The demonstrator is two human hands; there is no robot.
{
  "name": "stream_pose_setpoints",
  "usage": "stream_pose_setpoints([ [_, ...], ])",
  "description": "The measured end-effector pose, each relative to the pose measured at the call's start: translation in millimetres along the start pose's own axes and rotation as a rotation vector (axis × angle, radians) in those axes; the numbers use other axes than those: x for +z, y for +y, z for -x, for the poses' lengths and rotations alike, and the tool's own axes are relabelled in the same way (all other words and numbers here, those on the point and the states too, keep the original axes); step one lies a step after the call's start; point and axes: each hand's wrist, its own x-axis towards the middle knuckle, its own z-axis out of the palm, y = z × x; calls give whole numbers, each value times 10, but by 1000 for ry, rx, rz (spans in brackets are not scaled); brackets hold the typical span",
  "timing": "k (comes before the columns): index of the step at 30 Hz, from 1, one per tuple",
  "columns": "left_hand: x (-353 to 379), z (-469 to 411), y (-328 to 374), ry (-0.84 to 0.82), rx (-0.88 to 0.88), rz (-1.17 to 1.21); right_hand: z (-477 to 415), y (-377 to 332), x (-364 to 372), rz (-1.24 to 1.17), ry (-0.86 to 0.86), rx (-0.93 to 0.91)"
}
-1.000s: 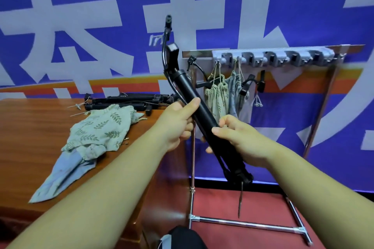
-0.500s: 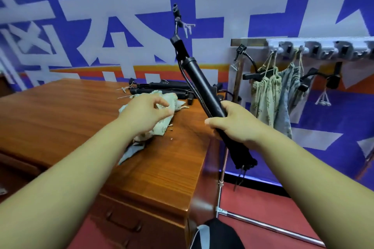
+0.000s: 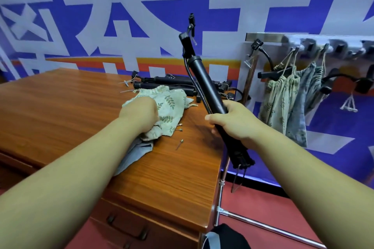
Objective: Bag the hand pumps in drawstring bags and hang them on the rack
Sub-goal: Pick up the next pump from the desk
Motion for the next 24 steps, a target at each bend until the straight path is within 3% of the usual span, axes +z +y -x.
stream_pose_setpoints([
  [5,-202,-58,-5,186,-65,458,-97,-71,90,48,27,-5],
  [10,-469,-123,70,370,-111,825,-273,-259,199,-56,-8,21],
  [19,-452,-131,134,437,-26,892,-613,-546,468,-321,-89,37],
  [24,-337,-79,64,380,53,883,-743,-612,633,-305,10,76],
])
